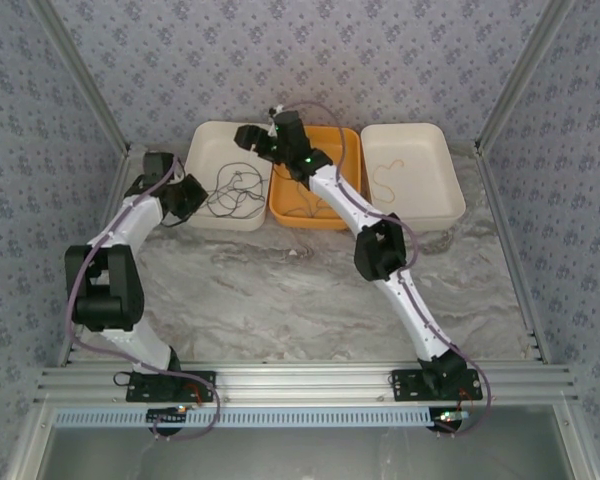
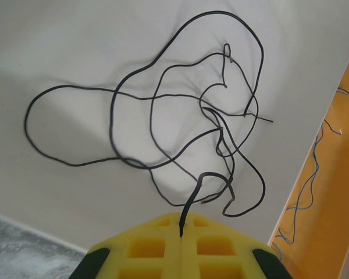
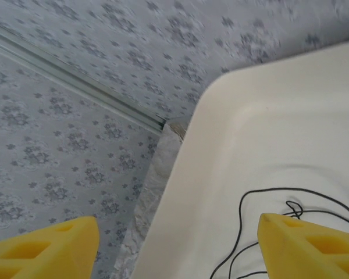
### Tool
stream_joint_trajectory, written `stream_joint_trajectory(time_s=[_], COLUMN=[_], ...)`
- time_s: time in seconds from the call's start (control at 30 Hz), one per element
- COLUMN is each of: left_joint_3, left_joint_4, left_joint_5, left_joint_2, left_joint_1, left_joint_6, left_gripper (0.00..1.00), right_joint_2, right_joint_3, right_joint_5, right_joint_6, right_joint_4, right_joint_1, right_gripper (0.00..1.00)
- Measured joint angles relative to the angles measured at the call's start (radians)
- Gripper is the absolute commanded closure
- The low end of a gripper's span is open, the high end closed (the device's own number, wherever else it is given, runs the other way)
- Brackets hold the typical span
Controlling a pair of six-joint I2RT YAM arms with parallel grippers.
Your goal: Untangle the cables
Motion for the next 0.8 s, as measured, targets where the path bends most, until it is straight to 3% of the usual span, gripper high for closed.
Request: stream_joint_trajectory(time_s=[0.03, 0.07, 0.13, 0.2, 0.23, 0.27, 0.47, 0.5, 0.53, 0.57, 0.67, 0.8], left_joint_3=[0.019, 0.037, 0.074, 0.103, 0.107, 0.112, 0.130, 0.130, 0.130, 0.130, 0.101, -0.051], left_joint_4=[-0.005, -0.010, -0.034, -0.057, -0.065, -0.083, -0.157, -0.171, -0.181, -0.187, -0.185, -0.174], left_joint_5=[-0.003, -0.005, -0.011, -0.025, -0.033, -0.043, -0.115, -0.129, -0.143, -0.151, -0.183, -0.233], left_joint_2=[0.018, 0.034, 0.065, 0.087, 0.089, 0.089, 0.031, 0.003, -0.032, -0.065, -0.209, -0.498], left_joint_1=[-0.002, -0.002, -0.002, -0.002, -0.002, -0.003, -0.012, -0.014, -0.015, -0.016, -0.016, -0.027], left_joint_6=[0.002, 0.006, 0.018, 0.028, 0.033, 0.043, 0.076, 0.082, 0.087, 0.091, 0.103, 0.105], left_gripper=[0.96, 0.84, 0.55, 0.35, 0.10, 0.02, 0.01, 0.01, 0.01, 0.01, 0.01, 0.01], right_joint_2=[-0.031, -0.077, -0.179, -0.316, -0.368, -0.432, -0.790, -0.846, -0.896, -0.943, -1.122, -1.371], right_joint_3=[-0.014, -0.047, -0.141, -0.296, -0.356, -0.429, -0.880, -0.946, -1.002, -1.054, -1.220, -1.378], right_joint_5=[0.009, 0.020, 0.038, 0.059, 0.068, 0.079, 0.159, 0.176, 0.194, 0.209, 0.294, 0.550], right_joint_6=[-0.016, -0.034, -0.064, -0.089, -0.096, -0.103, -0.138, -0.149, -0.155, -0.168, -0.200, -0.256], right_joint_4=[-0.012, -0.019, -0.018, 0.006, 0.014, 0.029, 0.132, 0.138, 0.141, 0.141, 0.101, -0.042], right_joint_1=[0.000, 0.000, 0.002, 0.005, 0.006, 0.007, 0.006, 0.006, 0.005, 0.004, 0.004, 0.022], right_gripper=[0.26, 0.26, 0.25, 0.25, 0.25, 0.25, 0.25, 0.21, 0.02, 0.01, 0.01, 0.01])
